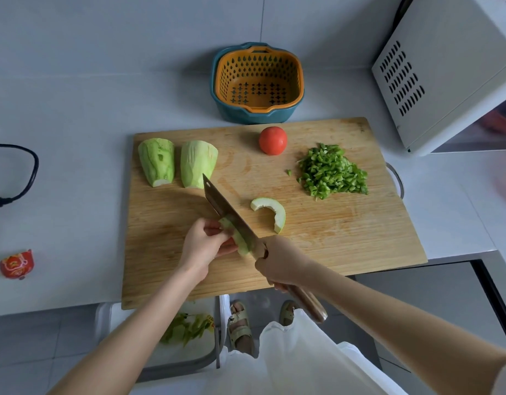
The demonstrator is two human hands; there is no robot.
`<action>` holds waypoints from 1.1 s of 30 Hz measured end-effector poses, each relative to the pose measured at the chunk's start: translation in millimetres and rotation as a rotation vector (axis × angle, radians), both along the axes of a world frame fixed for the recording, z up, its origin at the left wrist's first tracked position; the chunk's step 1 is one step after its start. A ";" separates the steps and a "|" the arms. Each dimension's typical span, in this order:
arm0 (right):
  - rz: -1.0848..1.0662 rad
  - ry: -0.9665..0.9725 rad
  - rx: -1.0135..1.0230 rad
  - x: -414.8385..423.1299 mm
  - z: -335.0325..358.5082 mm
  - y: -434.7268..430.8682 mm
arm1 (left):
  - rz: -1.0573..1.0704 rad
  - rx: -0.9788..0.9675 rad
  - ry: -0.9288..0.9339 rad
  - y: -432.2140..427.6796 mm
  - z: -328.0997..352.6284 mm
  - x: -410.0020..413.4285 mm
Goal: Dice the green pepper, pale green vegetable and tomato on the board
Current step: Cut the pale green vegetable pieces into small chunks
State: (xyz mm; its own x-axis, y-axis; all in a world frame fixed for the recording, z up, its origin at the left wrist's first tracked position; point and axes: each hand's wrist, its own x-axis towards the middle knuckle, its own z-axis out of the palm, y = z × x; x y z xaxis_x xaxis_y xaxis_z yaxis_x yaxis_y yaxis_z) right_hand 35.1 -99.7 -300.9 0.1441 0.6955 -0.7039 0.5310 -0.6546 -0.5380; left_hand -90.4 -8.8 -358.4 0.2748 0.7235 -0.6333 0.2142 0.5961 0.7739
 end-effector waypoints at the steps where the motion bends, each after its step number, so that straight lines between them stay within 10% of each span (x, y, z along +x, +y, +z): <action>1: -0.041 0.057 -0.026 1.8 4.4 2.5 | -0.013 0.012 0.004 1.2 1.0 -1.2; 14: -0.008 -0.154 0.194 13.4 25.0 -22.5 | -0.189 0.075 0.182 4.0 -0.6 -11.1; 21: 0.006 -0.268 0.319 33.0 31.2 -41.6 | -0.654 0.986 0.542 27.3 1.3 -24.3; 28: 0.298 -0.693 0.481 53.7 23.1 -54.1 | 0.002 0.831 0.188 95.3 64.8 -23.3; 33: 0.491 -0.881 0.510 68.4 12.5 -48.8 | -1.045 0.990 0.254 73.0 104.8 32.1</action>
